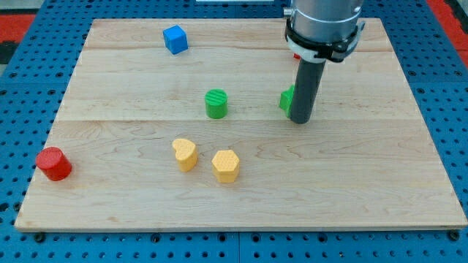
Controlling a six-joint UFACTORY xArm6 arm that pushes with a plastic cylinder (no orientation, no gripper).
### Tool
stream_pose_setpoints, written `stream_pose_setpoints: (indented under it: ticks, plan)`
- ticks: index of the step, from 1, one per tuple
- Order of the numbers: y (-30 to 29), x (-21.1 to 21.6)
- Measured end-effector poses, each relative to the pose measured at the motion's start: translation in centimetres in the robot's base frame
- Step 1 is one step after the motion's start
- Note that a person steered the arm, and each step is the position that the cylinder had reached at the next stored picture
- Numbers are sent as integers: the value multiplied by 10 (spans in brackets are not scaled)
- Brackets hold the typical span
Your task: Slide the green star diagonally to the top right side of the green circle
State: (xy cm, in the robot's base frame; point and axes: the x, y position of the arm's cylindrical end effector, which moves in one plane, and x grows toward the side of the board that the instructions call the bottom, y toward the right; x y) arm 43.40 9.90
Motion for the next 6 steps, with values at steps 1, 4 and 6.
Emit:
stream_pose_setpoints:
  ticks: [1, 4, 6]
  plan:
    - [0, -31]
    - [13, -85]
    - [-12, -97]
